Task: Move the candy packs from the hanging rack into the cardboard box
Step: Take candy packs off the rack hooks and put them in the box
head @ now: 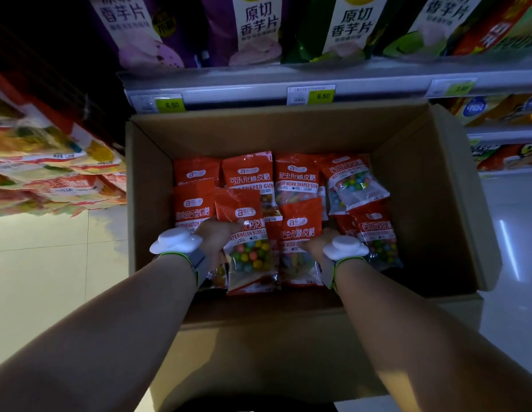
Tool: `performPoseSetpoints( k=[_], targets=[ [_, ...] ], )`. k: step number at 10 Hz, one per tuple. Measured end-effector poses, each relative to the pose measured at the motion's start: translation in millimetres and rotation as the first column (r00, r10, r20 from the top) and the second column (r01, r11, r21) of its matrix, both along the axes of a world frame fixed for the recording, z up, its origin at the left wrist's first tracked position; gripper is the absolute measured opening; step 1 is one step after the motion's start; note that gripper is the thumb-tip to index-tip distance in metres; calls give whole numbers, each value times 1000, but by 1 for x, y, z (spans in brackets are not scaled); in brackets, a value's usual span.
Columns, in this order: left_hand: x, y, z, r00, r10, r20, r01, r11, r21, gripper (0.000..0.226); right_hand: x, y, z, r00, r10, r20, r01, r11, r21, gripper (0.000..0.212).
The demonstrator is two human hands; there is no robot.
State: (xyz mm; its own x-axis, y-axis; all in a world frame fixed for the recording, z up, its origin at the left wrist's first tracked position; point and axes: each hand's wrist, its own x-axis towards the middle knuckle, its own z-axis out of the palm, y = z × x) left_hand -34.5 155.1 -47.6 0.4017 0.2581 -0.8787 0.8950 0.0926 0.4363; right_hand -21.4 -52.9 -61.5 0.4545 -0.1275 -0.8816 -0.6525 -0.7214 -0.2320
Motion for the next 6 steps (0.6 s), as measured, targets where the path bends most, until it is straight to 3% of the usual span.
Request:
performPoseSetpoints(
  k=[3,4,6],
  targets=[
    [-9,22,27,995,35,91,-27,996,-87,17,-21,4,28,929,-301,214,301,953,32,52],
    [-3,32,47,989,-17,149,39,989,-145,30,-30,8,46,829,-475,295,454,880,141,52],
    [-11,44,100,921,-71,384,119,988,-103,31,-39,21,88,640,-694,329,539,711,452,17]
  ],
)
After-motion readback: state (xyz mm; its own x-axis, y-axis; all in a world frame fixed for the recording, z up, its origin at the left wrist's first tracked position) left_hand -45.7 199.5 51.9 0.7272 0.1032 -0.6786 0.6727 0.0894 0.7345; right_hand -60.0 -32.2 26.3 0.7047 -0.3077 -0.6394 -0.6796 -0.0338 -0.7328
